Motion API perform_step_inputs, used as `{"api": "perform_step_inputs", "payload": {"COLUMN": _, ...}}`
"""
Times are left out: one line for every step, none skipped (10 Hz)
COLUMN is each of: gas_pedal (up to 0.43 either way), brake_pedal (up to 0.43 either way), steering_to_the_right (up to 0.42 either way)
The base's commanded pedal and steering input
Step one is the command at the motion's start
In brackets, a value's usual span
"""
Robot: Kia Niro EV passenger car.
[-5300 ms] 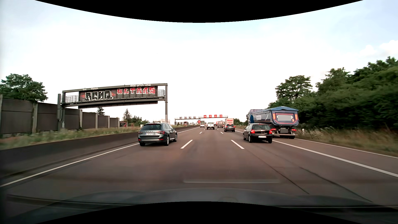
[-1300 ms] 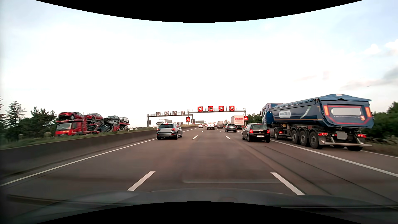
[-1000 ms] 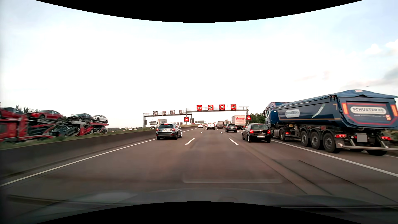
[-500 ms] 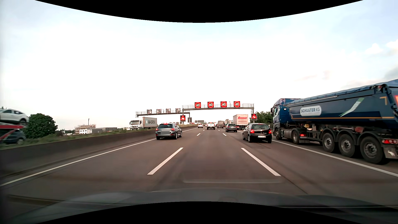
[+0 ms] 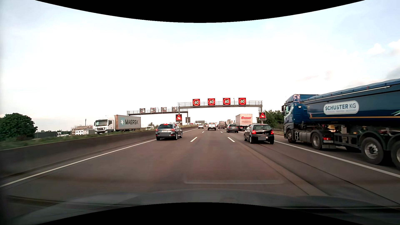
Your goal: Follow the waypoints while adhering to traffic rules and regulations
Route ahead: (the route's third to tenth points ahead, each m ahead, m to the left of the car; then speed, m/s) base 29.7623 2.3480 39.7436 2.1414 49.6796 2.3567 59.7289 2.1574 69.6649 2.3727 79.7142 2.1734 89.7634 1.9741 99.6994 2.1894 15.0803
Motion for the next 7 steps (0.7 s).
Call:
{"api": "perform_step_inputs", "payload": {"gas_pedal": 0.000, "brake_pedal": 0.134, "steering_to_the_right": -0.004}}
{"api": "perform_step_inputs", "payload": {"gas_pedal": 0.000, "brake_pedal": 0.146, "steering_to_the_right": -0.004}}
{"api": "perform_step_inputs", "payload": {"gas_pedal": 0.000, "brake_pedal": 0.146, "steering_to_the_right": -0.004}}
{"api": "perform_step_inputs", "payload": {"gas_pedal": 0.000, "brake_pedal": 0.152, "steering_to_the_right": -0.004}}
{"api": "perform_step_inputs", "payload": {"gas_pedal": 0.000, "brake_pedal": 0.159, "steering_to_the_right": -0.004}}
{"api": "perform_step_inputs", "payload": {"gas_pedal": 0.000, "brake_pedal": 0.159, "steering_to_the_right": -0.004}}
{"api": "perform_step_inputs", "payload": {"gas_pedal": 0.000, "brake_pedal": 0.159, "steering_to_the_right": -0.004}}
